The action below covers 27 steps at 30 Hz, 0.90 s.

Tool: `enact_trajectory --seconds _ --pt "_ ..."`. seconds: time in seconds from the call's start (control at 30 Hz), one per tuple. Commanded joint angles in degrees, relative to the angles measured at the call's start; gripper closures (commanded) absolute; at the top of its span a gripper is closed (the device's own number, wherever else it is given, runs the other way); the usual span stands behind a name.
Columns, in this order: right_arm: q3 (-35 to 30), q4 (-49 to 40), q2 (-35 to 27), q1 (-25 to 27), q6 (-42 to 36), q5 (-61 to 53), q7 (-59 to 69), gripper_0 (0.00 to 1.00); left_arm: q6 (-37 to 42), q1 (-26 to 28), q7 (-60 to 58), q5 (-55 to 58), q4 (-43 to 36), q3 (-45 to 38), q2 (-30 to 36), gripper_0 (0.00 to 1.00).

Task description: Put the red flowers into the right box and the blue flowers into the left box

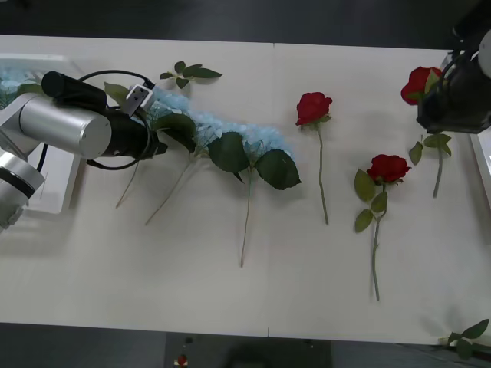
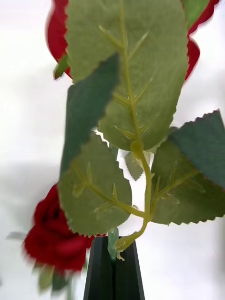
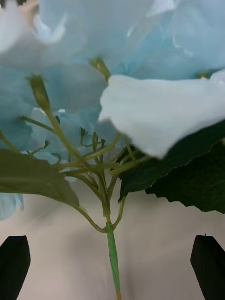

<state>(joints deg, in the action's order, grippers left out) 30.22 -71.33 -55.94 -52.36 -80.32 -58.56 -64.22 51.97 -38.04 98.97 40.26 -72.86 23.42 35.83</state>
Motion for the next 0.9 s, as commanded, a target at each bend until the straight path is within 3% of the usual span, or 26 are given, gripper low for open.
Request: enact_trajectory --seconds 0.03,0.2,0.43,0.6,0.9 --pt "-0.25 -2.23 -7.25 -8.98 -4.49 -5.6 1.29 1.0 -1.69 0.51 -1.5 -0.27 -0.88 -0.66 1.26 0.0" --pt "-1.31 -2.14 -12.17 -15.05 -11.08 -11.05 0.85 1.0 -1.69 1.39 -2.12 -0.71 -0.79 -0.57 1.17 0.0" --pt "-1.22 1.2 -15.07 -13.99 -11.08 -9.38 -1.88 1.0 -3.54 1.83 -2.29 -0.88 1.41 -0.48 1.17 0.0" --pt "-1.04 10.95 -18.06 -11.8 -7.57 -9.46 -16.47 1.0 -7.76 1.83 -2.29 -1.85 4.13 1.01 1.0 0.0" --pt "-1.04 34.33 -20.26 -11.53 1.75 -9.99 -42.4 1.0 -7.93 1.83 -2.38 -1.85 4.22 1.19 1.0 0.0"
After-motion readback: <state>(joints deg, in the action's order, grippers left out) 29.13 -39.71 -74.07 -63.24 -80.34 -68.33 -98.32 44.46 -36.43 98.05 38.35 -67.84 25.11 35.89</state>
